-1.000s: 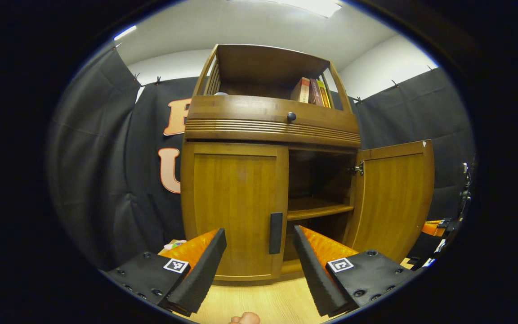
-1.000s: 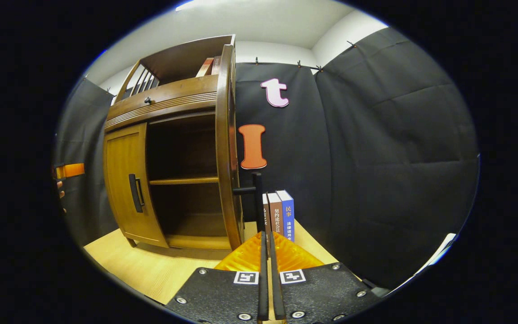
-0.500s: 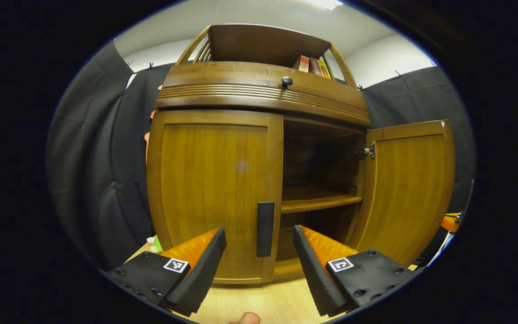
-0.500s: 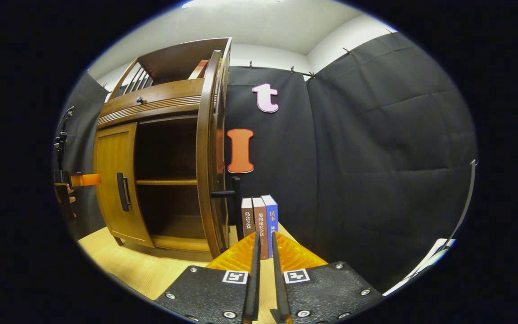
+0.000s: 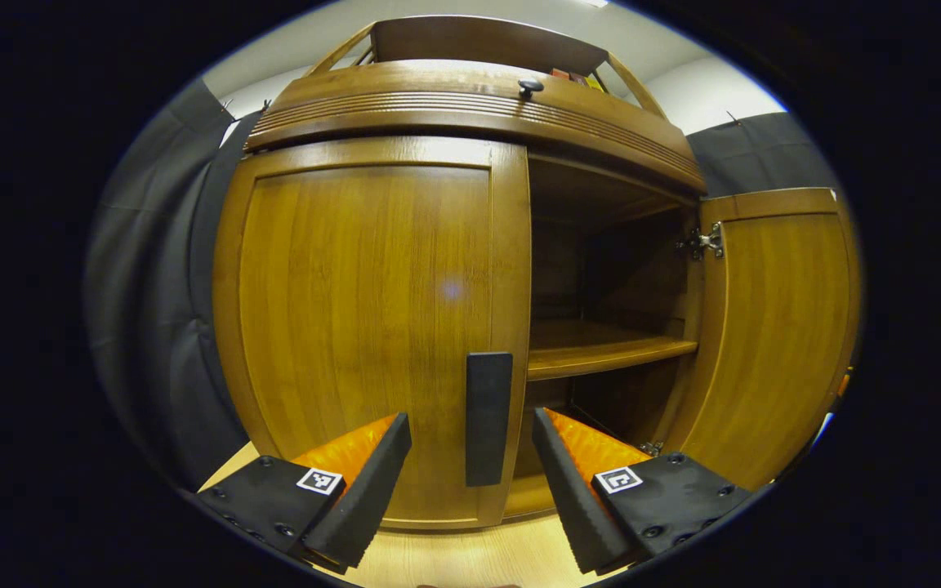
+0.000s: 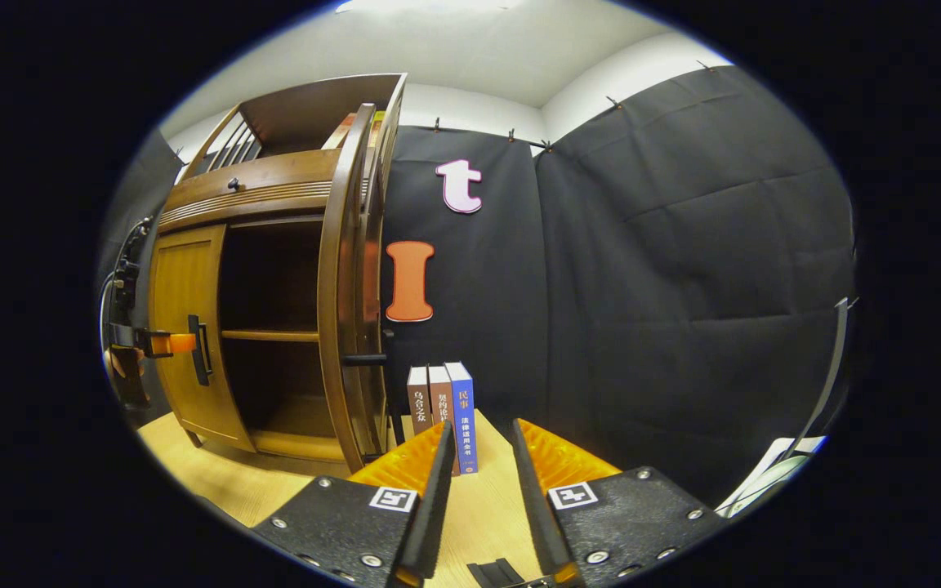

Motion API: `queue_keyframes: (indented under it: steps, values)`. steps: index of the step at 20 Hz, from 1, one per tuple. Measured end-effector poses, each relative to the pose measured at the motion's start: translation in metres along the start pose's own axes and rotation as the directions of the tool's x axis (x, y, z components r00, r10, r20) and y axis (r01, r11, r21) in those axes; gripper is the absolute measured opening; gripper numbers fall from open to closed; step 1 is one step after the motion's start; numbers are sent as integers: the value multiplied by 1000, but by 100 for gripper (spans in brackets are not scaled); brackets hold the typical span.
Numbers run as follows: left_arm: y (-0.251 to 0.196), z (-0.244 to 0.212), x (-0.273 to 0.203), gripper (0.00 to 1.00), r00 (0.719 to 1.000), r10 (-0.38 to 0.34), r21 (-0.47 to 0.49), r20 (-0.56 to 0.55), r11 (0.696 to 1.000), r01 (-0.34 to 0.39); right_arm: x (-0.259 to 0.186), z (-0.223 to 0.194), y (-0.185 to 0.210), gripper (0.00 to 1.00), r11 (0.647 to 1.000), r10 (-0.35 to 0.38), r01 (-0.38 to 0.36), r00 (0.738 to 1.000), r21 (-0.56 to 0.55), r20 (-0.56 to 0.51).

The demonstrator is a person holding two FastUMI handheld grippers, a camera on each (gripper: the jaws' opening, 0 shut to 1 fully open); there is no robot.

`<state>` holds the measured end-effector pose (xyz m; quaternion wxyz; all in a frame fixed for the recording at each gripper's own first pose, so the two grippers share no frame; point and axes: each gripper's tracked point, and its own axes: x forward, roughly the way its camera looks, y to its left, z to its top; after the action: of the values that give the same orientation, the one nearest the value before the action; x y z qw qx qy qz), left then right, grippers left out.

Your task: Open the right door of the double-door shoe cabinet with the right hand, and open the left door with the left hand.

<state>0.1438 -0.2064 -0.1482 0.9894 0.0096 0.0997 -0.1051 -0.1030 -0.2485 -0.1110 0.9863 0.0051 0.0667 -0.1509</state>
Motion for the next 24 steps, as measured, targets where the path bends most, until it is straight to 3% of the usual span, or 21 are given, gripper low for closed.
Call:
queue_keyframes:
  steps: [2,3,4,5,6,7,10,11,12,13,14,16,17,18,19,24]
  values:
    - [-1,-5,10,92,1000,-1,-12,-7,1000,1,0,1,-4,54,1000,-7,7,1000,-3,6]
    - [-1,-8,15,89,1000,-5,-19,-14,1000,4,0,3,-6,46,1000,-16,16,1000,-8,11]
    - [-2,-9,18,87,1000,-10,-22,-18,1000,10,-1,4,-8,62,999,-27,28,999,-16,17]
    - [-3,-11,21,86,1000,-14,-24,-19,1000,13,-1,6,-11,64,999,-35,35,999,-22,22]
    - [-4,-13,25,82,1000,-16,-25,-22,1000,15,-2,8,-13,58,999,-42,42,999,-23,27]
    - [-4,-15,27,78,1000,-19,-26,-25,999,18,-4,9,-13,69,999,-45,45,999,-20,28]
    - [-7,-16,32,74,999,-33,-39,-24,999,32,-4,10,-11,75,999,-41,41,999,-11,26]
    - [-10,-16,34,71,999,-39,-51,-23,998,38,-4,9,-11,87,999,-41,41,999,-13,24]
    - [-11,-18,36,69,999,-43,-54,-21,998,42,-5,9,-10,88,999,-40,40,999,-15,22]
    - [-11,-18,37,64,999,-43,-58,-23,997,42,-6,10,-9,77,999,-39,39,999,-15,20]
    - [-9,-18,37,60,999,-39,-56,-25,998,38,-7,11,-9,91,999,-39,40,999,-13,18]
    - [-13,-23,40,51,998,-61,-69,-29,996,59,-9,13,-6,93,999,-37,37,999,-6,18]
    - [-13,-21,39,46,998,-58,-57,-24,997,56,-10,14,-5,82,999,-36,36,999,-5,19]
    - [-12,-21,39,41,998,-58,-41,-20,998,57,-11,16,-5,94,999,-38,39,999,-6,22]
    - [-12,-23,37,40,998,-59,-21,-27,998,59,-14,17,-5,83,999,-40,41,999,-8,24]
    - [-11,-24,33,30,998,-39,-31,-41,999,38,-25,24,6,83,1000,-24,24,999,-5,30]
